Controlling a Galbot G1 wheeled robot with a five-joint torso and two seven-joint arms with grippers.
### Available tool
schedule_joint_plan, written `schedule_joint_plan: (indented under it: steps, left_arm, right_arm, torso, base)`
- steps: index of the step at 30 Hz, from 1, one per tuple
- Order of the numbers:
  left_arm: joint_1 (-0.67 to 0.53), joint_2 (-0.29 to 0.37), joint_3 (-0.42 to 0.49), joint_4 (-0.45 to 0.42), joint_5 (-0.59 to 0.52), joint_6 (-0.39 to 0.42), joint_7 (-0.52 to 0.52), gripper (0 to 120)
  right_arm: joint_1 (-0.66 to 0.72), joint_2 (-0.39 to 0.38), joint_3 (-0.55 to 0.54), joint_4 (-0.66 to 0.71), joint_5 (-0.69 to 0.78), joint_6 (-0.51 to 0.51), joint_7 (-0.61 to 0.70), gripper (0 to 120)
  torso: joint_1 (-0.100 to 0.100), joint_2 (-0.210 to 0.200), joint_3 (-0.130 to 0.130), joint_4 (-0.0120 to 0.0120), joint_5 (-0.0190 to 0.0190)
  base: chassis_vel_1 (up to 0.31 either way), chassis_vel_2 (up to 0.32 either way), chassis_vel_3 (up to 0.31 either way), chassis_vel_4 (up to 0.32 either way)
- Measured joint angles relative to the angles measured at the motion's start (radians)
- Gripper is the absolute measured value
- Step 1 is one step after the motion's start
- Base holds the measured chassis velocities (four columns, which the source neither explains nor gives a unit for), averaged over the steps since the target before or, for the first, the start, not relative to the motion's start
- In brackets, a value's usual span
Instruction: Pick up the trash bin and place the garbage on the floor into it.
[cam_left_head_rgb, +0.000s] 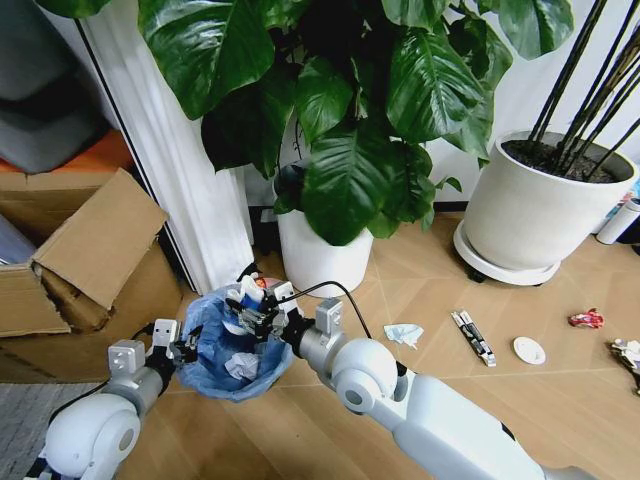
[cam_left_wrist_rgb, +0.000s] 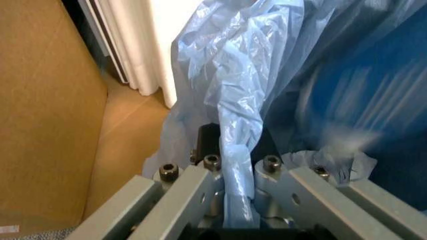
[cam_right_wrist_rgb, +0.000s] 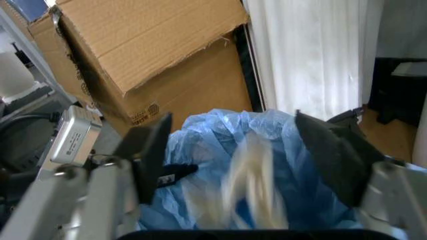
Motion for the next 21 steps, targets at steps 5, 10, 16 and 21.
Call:
schedule_joint_plan:
  steps: [5, 10, 16, 21]
  left_arm:
    - [0.000, -0.001, -0.001, 0.002, 0.003, -0.001, 0.002, 0]
    - [0.000, -0.007, -0.005, 0.008, 0.018, -0.005, 0.005, 0]
    - [0.001, -0.017, -0.012, 0.013, 0.029, -0.011, 0.007, 0]
    - [0.005, -0.022, -0.018, 0.014, 0.034, -0.012, 0.010, 0]
  right_arm:
    - [0.000, -0.002, 0.003, 0.002, 0.000, 0.000, 0.000, 91]
    - [-0.018, -0.009, 0.035, 0.018, -0.009, 0.002, 0.007, 100]
    - [-0.075, -0.053, 0.108, 0.040, -0.070, 0.005, 0.011, 100]
    - [-0.142, -0.106, 0.191, 0.059, -0.139, 0.012, 0.008, 100]
  torso:
    - [0.000, 0.000, 0.000, 0.0000, 0.0000]
    - [0.000, 0.000, 0.000, 0.0001, 0.0001]
    - [0.000, 0.000, 0.000, -0.0001, 0.0001]
    - [0.000, 0.000, 0.000, 0.0000, 0.0001]
  base:
    - [0.000, 0.000, 0.000, 0.000]
    - [0.000, 0.000, 0.000, 0.000]
    - [0.000, 0.000, 0.000, 0.000]
    - [0.000, 0.000, 0.000, 0.000]
